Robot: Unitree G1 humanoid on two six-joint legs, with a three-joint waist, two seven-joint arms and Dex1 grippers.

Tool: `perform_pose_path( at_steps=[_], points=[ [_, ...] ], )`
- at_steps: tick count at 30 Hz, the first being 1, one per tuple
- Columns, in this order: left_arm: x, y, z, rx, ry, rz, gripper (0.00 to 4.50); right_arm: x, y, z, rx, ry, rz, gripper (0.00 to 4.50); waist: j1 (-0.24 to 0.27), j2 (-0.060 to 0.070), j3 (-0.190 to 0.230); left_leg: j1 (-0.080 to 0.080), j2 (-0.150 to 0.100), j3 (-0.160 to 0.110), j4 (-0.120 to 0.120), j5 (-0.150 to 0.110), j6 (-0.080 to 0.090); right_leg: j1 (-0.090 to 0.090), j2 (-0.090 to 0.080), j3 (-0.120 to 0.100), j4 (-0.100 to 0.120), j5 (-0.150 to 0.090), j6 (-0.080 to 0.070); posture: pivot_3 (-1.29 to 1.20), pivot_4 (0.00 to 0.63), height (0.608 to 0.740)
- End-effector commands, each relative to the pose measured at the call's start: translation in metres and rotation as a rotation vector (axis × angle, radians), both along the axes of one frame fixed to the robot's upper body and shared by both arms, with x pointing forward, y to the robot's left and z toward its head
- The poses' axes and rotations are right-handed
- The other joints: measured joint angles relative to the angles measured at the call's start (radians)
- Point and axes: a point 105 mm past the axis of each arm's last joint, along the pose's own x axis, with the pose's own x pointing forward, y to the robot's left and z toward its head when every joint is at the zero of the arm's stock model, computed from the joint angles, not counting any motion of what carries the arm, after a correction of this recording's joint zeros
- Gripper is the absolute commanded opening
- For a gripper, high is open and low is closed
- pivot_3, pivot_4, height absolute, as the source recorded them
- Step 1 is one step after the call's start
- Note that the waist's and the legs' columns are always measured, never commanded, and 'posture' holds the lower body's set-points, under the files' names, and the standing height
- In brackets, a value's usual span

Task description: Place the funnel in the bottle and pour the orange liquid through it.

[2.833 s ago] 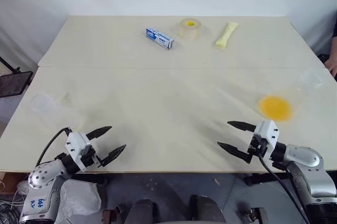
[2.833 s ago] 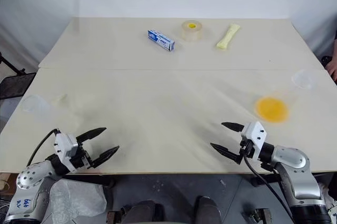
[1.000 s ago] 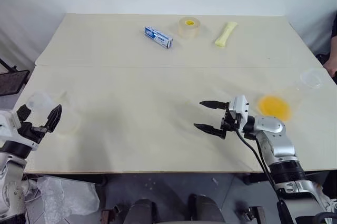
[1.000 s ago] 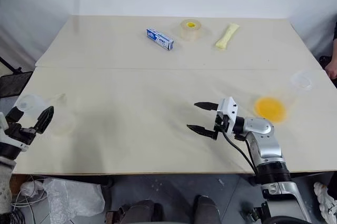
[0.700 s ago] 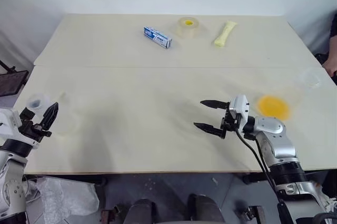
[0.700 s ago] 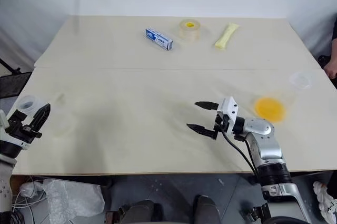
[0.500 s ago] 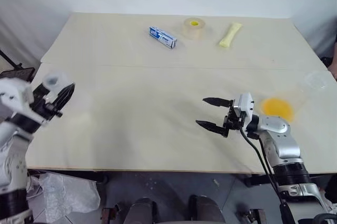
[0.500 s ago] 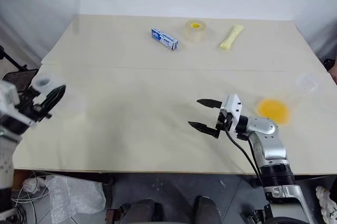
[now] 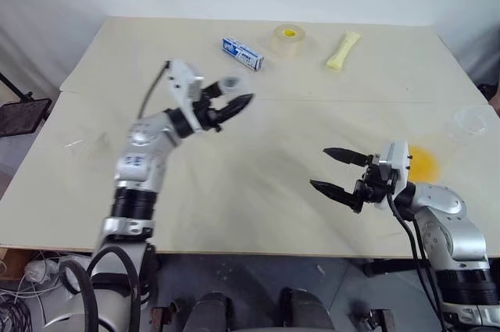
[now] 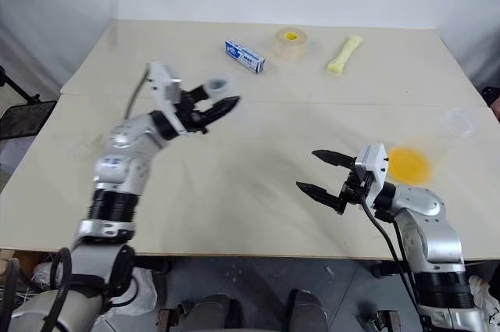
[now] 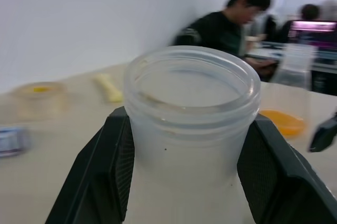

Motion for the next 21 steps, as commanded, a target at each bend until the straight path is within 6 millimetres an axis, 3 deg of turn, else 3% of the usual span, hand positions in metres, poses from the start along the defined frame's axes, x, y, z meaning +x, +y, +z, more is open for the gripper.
perform_pose_path(
  at_steps=[1,9,14,21],
  points=[
    [0.006,-0.020,-0.004,0.053,-0.003,-0.025,2.33,-0.006,-0.009,0.015,-0.004,-0.073,-0.062,4.50,0.002,0.000,0.000,0.000,0.000,0.000,0.000,0.000,0.000,0.000,0.000,0.000,0.000,0.000,0.000,0.00,0.150,0.740],
    [-0.004,-0.052,-0.024,0.151,-0.004,-0.143,2.33,-0.021,-0.018,0.011,-0.002,-0.074,-0.143,4.50,0.006,-0.001,0.001,-0.001,0.000,0.000,0.001,0.000,0.001,0.000,0.000,0.000,-0.001,0.000,0.000,0.00,0.150,0.740],
    [-0.010,-0.057,-0.035,0.200,0.012,-0.189,2.33,-0.026,-0.019,0.009,-0.004,-0.073,-0.162,4.50,0.005,-0.001,0.001,-0.002,0.000,-0.001,0.003,0.001,0.001,0.000,0.000,0.000,-0.001,0.000,0.001,0.00,0.150,0.740],
    [-0.016,-0.052,-0.036,0.215,0.023,-0.201,4.49,-0.026,-0.017,0.009,-0.005,-0.081,-0.152,4.50,0.005,-0.001,0.001,-0.002,0.000,-0.001,0.003,0.001,0.001,0.000,0.000,0.000,-0.001,0.000,0.001,0.00,0.150,0.740]
  ],
)
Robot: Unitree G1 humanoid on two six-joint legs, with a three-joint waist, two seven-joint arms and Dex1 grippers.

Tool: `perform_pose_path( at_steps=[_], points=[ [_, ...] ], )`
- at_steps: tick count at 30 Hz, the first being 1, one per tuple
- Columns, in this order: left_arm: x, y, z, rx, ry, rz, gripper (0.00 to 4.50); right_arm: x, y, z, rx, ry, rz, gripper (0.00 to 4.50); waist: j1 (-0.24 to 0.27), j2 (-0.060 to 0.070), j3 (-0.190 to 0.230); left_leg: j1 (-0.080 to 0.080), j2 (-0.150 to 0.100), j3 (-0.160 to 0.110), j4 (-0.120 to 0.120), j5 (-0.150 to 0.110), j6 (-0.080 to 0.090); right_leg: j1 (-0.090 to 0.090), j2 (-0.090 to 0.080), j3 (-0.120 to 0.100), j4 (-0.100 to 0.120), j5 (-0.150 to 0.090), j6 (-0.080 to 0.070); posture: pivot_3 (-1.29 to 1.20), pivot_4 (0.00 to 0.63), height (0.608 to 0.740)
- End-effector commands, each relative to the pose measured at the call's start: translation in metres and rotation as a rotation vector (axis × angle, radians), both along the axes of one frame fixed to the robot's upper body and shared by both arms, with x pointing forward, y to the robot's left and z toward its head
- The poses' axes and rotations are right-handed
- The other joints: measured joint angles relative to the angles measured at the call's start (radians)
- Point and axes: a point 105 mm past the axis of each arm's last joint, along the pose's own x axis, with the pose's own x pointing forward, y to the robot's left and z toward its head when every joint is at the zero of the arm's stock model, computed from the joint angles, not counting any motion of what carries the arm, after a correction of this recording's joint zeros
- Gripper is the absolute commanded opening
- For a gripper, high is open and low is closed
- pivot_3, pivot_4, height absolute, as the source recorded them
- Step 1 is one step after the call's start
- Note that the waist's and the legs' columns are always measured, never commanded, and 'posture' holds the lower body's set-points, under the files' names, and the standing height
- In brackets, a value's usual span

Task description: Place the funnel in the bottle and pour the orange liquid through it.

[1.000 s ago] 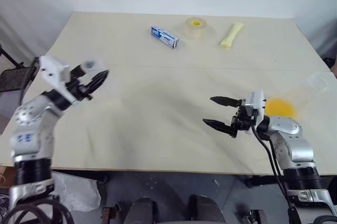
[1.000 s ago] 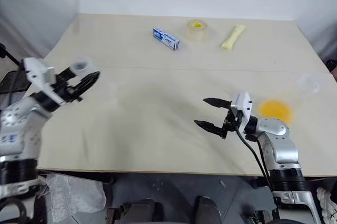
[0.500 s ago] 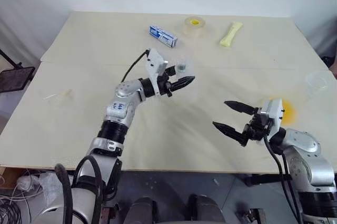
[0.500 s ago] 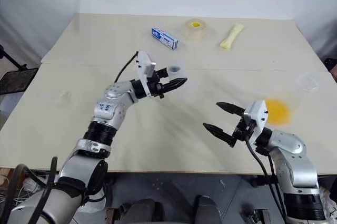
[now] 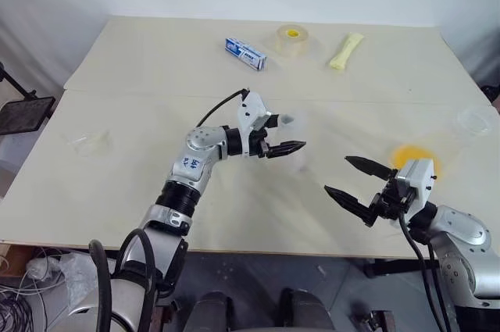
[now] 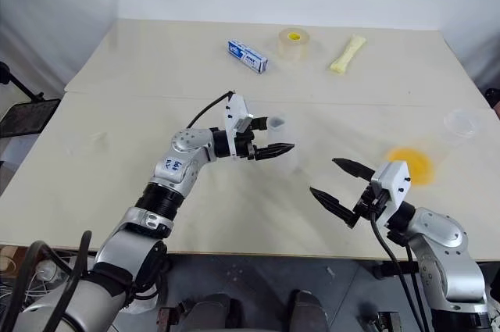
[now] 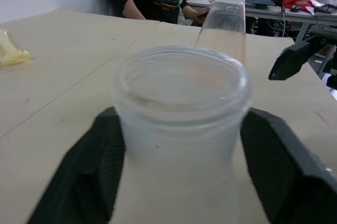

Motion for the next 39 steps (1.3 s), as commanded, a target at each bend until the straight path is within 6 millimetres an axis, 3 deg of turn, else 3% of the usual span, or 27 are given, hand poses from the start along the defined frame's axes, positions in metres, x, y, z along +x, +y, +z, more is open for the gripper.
perform_pose_path(
  at_steps=[1,12,19,24,29,35,39],
  points=[
    [-0.007,0.001,0.009,0.000,-0.021,-0.026,4.49,-0.003,0.002,0.012,-0.008,-0.061,0.020,4.50,0.000,0.000,0.000,0.000,0.000,0.000,0.000,0.000,0.000,0.000,0.000,0.000,0.000,0.000,0.000,0.00,0.150,0.740],
    [-0.020,0.021,0.018,0.044,0.002,-0.037,4.49,0.003,0.005,0.015,-0.022,-0.067,0.050,4.50,-0.001,0.000,0.000,-0.001,0.000,-0.004,0.001,0.000,0.000,0.000,0.000,0.000,0.000,0.000,0.000,0.00,0.150,0.740],
    [-0.015,0.060,0.049,0.052,0.012,0.084,4.49,0.004,0.003,0.015,-0.033,-0.049,0.064,4.50,-0.002,0.000,0.000,0.000,0.000,-0.010,0.001,0.000,0.000,0.000,0.000,0.000,0.001,0.000,0.000,0.00,0.150,0.740],
    [-0.010,0.117,0.069,0.040,-0.044,0.269,4.49,0.002,0.001,0.012,-0.051,-0.028,0.077,4.50,-0.004,0.000,0.000,0.000,0.000,-0.011,0.001,0.000,0.000,0.000,0.000,0.000,0.001,0.000,0.000,0.00,0.150,0.740],
    [-0.016,0.195,0.065,0.035,-0.114,0.564,4.49,0.004,-0.001,0.012,-0.055,-0.012,0.105,4.50,-0.006,0.001,0.000,0.000,0.001,-0.011,0.000,0.000,0.000,0.000,-0.001,0.001,0.002,0.000,0.000,0.00,0.150,0.740],
    [-0.064,0.274,0.038,-0.017,-0.156,0.838,4.49,0.009,-0.003,0.009,-0.063,0.020,0.149,4.50,-0.006,0.000,0.000,0.001,0.006,-0.011,0.000,0.000,0.000,0.000,-0.001,0.001,0.002,0.000,0.000,0.00,0.150,0.740],
    [-0.088,0.296,0.025,-0.026,-0.135,0.920,4.49,0.011,-0.003,0.009,-0.059,0.027,0.165,4.50,0.003,0.000,0.000,0.001,0.006,-0.012,0.001,0.000,0.000,0.001,-0.001,0.001,0.002,0.000,0.000,0.00,0.150,0.740]
  ],
)
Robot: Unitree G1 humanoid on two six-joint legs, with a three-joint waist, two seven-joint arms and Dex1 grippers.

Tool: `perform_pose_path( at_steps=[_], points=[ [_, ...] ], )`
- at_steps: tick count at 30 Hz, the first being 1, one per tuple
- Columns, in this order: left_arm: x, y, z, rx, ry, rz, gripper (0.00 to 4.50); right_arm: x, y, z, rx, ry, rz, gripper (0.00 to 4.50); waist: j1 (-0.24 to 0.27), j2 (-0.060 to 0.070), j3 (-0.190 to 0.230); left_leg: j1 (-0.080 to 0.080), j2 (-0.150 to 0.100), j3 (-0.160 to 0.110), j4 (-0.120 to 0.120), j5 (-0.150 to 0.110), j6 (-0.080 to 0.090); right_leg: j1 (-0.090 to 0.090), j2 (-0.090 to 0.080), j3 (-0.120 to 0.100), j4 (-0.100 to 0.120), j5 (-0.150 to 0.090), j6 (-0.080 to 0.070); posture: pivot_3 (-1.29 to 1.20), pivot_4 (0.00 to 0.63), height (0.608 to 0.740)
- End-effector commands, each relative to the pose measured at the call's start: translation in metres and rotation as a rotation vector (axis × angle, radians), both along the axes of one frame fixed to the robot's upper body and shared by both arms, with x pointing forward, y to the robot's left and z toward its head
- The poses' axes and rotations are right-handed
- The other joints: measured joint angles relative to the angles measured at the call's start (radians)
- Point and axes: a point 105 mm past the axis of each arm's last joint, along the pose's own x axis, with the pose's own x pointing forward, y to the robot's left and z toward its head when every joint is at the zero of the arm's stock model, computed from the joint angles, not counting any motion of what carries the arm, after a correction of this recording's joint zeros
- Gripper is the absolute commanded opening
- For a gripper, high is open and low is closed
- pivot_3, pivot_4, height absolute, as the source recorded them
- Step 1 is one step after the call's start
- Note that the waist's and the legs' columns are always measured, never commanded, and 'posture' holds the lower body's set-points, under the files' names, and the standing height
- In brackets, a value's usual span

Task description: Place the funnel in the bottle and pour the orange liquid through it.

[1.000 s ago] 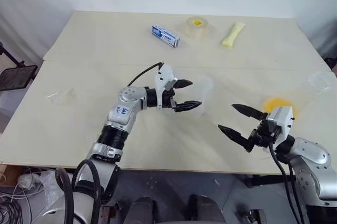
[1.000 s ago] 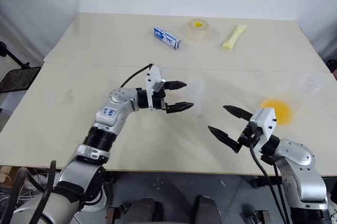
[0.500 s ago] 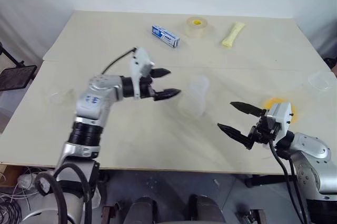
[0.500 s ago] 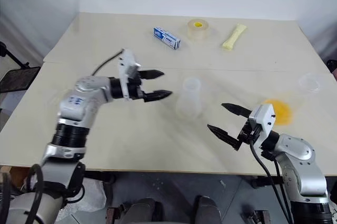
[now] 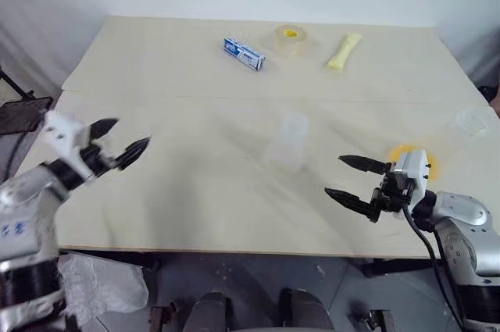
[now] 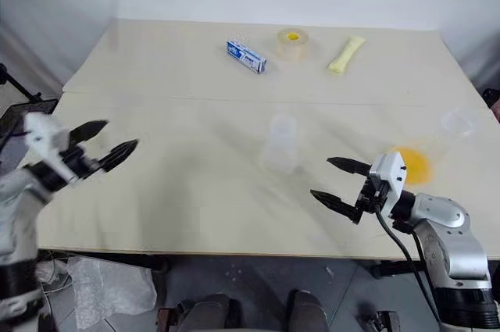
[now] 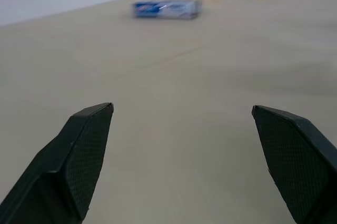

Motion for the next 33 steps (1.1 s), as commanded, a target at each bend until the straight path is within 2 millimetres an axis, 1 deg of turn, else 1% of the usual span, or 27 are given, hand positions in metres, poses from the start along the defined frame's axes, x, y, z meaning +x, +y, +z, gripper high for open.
perform_pose_path(
  at_steps=[1,3,4,6,8,12,18,20,23,26,30,33],
  points=[
    [-0.028,0.016,0.008,0.006,-0.062,0.053,4.49,-0.001,0.000,0.007,0.005,-0.019,0.034,4.50,0.003,0.000,0.000,0.000,0.000,0.000,0.000,0.000,0.000,0.001,-0.001,0.000,0.000,0.000,0.000,0.00,0.150,0.740],
    [-0.059,0.042,-0.012,-0.016,-0.013,0.166,4.49,0.002,0.001,0.005,0.003,-0.013,0.051,4.50,-0.005,0.000,0.000,0.000,-0.001,0.000,0.000,0.000,0.000,0.001,-0.001,0.001,-0.001,0.000,0.000,0.00,0.150,0.740],
    [-0.069,0.050,-0.018,-0.019,0.000,0.205,4.49,0.003,0.001,0.004,0.003,-0.012,0.057,4.50,-0.010,0.000,0.000,0.001,-0.001,0.000,-0.001,-0.001,0.001,0.001,-0.002,0.001,-0.001,0.000,0.000,0.00,0.150,0.740],
    [-0.083,0.063,-0.025,-0.035,-0.002,0.272,4.49,0.005,0.002,0.003,0.007,-0.010,0.069,4.50,-0.014,0.000,0.000,0.002,0.000,0.001,-0.003,-0.002,0.000,0.001,-0.001,0.000,-0.001,0.000,0.000,0.00,0.150,0.740],
    [-0.089,0.070,-0.030,-0.026,-0.007,0.326,4.49,0.007,0.003,0.002,0.008,-0.008,0.081,4.50,-0.005,0.000,0.000,0.002,0.001,0.002,-0.003,-0.002,0.000,0.001,0.000,-0.001,-0.002,0.000,0.000,0.00,0.150,0.740],
    [-0.084,0.067,-0.026,-0.041,-0.036,0.334,4.49,0.011,0.004,0.001,0.009,-0.013,0.092,4.50,0.004,0.000,0.000,0.002,0.000,0.001,0.000,-0.001,0.001,0.002,-0.002,0.001,-0.001,0.000,0.000,0.00,0.150,0.740],
    [-0.061,0.071,-0.024,-0.046,-0.068,0.374,4.49,0.013,0.005,0.002,0.009,-0.022,0.101,4.50,-0.006,0.000,0.000,0.002,0.000,0.001,-0.001,-0.002,0.000,0.001,-0.001,0.000,0.000,0.000,0.000,0.00,0.150,0.740],
    [-0.049,0.073,-0.024,-0.055,-0.085,0.384,4.49,0.013,0.006,0.002,0.009,-0.022,0.103,4.50,-0.006,0.000,0.000,0.002,0.000,0.002,-0.001,-0.002,0.000,0.001,-0.001,0.000,0.000,0.000,0.000,0.00,0.150,0.740],
    [-0.023,0.079,-0.026,-0.082,-0.095,0.431,4.49,0.013,0.007,0.003,0.010,-0.024,0.105,4.50,-0.004,0.000,0.000,0.003,0.000,0.003,-0.001,-0.002,0.000,0.001,0.000,0.000,0.001,0.000,0.000,0.00,0.150,0.740],
    [-0.004,0.086,-0.025,-0.103,-0.108,0.462,4.49,0.014,0.008,0.004,0.010,-0.028,0.102,4.50,-0.004,0.000,0.000,0.003,0.000,0.003,0.000,-0.002,0.001,0.001,-0.001,0.000,0.002,0.000,0.000,0.00,0.150,0.740],
    [0.015,0.090,-0.026,-0.112,-0.104,0.473,4.49,0.014,0.008,0.004,0.009,-0.029,0.094,4.50,-0.006,-0.001,0.000,0.003,-0.001,0.003,-0.001,-0.002,0.001,0.000,-0.001,0.000,0.002,0.000,0.000,0.00,0.150,0.740],
    [0.029,0.085,-0.031,-0.122,-0.073,0.437,4.49,0.013,0.008,0.005,0.008,-0.034,0.083,4.50,-0.006,-0.001,0.000,0.003,-0.001,0.003,-0.001,-0.002,0.001,0.000,-0.001,-0.001,0.003,0.000,0.000,0.00,0.150,0.740]
  ],
)
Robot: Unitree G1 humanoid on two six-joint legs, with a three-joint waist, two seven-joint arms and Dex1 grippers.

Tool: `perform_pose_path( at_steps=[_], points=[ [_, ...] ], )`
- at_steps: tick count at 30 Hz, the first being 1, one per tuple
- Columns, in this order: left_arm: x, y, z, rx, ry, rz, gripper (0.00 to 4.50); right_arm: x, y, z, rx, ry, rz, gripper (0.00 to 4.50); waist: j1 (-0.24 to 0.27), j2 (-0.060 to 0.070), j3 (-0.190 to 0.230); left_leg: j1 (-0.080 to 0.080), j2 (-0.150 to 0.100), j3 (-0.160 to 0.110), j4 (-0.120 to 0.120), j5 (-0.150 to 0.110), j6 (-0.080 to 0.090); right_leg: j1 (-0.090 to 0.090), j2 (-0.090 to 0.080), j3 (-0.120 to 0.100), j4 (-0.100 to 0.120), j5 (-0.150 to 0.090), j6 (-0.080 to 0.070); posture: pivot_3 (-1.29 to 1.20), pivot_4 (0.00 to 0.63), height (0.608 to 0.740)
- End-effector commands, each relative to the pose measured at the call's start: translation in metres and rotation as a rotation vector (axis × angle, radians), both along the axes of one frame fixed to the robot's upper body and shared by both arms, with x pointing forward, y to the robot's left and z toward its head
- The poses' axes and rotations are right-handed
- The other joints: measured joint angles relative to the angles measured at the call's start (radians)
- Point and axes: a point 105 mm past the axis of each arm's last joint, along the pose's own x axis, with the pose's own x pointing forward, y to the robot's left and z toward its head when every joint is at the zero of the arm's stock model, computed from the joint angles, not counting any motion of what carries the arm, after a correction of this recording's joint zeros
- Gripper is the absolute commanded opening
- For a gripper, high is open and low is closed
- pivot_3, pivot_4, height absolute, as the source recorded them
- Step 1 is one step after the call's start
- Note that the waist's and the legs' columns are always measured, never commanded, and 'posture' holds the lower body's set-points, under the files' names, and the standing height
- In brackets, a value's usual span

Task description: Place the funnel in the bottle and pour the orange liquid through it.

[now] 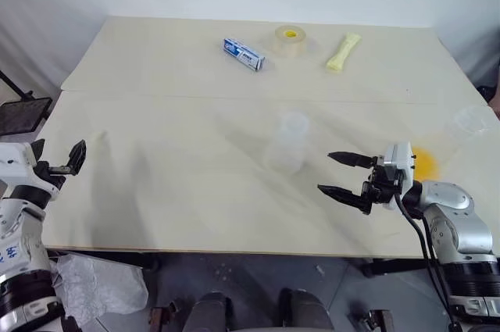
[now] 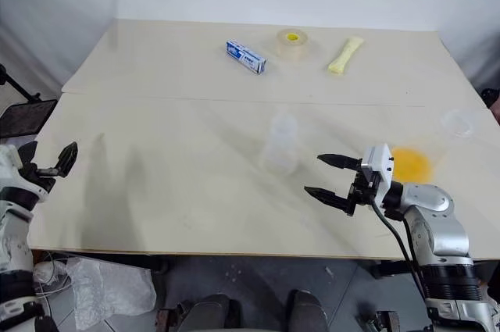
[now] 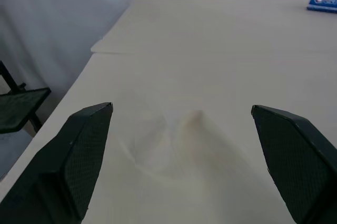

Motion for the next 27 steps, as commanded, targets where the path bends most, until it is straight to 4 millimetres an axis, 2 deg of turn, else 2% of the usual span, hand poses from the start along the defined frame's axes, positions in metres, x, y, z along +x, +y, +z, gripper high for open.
perform_pose_path(
  at_steps=[1,3,6,17,18,21,23,26,27],
  points=[
    [0.009,0.001,-0.001,0.022,0.022,-0.011,4.49,-0.003,0.000,0.010,-0.002,-0.050,-0.009,4.50,0.000,0.000,0.000,0.000,0.000,0.000,0.000,0.000,0.000,0.000,0.000,0.000,0.000,0.000,0.000,0.00,0.150,0.740],
    [0.013,0.002,-0.005,0.022,0.048,-0.001,4.49,-0.004,-0.001,0.010,-0.002,-0.051,-0.012,4.50,0.000,0.000,0.000,0.000,0.000,0.000,0.000,0.000,0.000,0.000,0.000,0.000,0.000,0.000,0.000,0.00,0.150,0.740],
    [0.017,0.001,-0.012,0.001,0.091,0.000,3.86,-0.006,-0.001,0.012,0.001,-0.060,-0.029,4.50,0.000,0.000,0.000,0.000,0.000,0.001,0.000,0.000,0.000,0.000,0.000,0.000,0.000,0.000,0.000,0.00,0.150,0.740],
    [0.019,0.000,-0.014,-0.032,0.131,-0.045,0.23,-0.006,-0.006,0.010,-0.003,-0.062,-0.048,4.50,0.000,0.000,0.000,0.000,0.000,0.001,0.000,0.000,0.000,0.000,0.000,0.000,0.000,0.000,0.000,0.00,0.150,0.740],
    [0.018,0.000,-0.012,-0.032,0.125,-0.055,0.04,-0.005,-0.006,0.010,-0.003,-0.064,-0.049,4.50,0.000,0.000,0.000,0.000,0.000,0.001,0.000,0.000,0.000,0.000,0.000,0.000,0.000,0.000,0.000,0.00,0.150,0.740],
    [0.017,-0.003,-0.003,-0.020,0.106,-0.100,0.04,-0.004,-0.007,0.010,-0.001,-0.072,-0.054,4.50,0.001,0.000,0.000,0.000,0.000,0.001,0.000,0.000,0.000,0.000,0.000,0.000,0.000,0.000,0.000,0.00,0.150,0.740],
    [0.019,-0.012,0.006,0.001,0.094,-0.156,0.04,-0.004,-0.008,0.011,0.000,-0.077,-0.058,4.50,0.001,0.000,0.000,0.000,0.000,0.001,0.000,0.000,0.000,0.000,0.000,0.000,0.000,0.000,0.000,0.00,0.150,0.740],
    [0.022,-0.037,0.025,0.040,0.053,-0.308,0.04,-0.003,-0.008,0.012,0.004,-0.084,-0.065,4.50,0.002,0.000,0.000,0.000,0.000,0.001,0.000,0.000,0.000,0.000,0.000,0.000,0.001,0.000,0.000,0.00,0.150,0.740],
    [0.023,-0.051,0.036,0.064,0.032,-0.388,0.04,-0.003,-0.009,0.012,0.000,-0.082,-0.068,4.50,0.002,0.000,0.000,0.000,0.000,0.000,0.001,0.000,0.000,0.000,0.000,0.000,0.001,0.000,0.000,0.00,0.150,0.740]
  ],
)
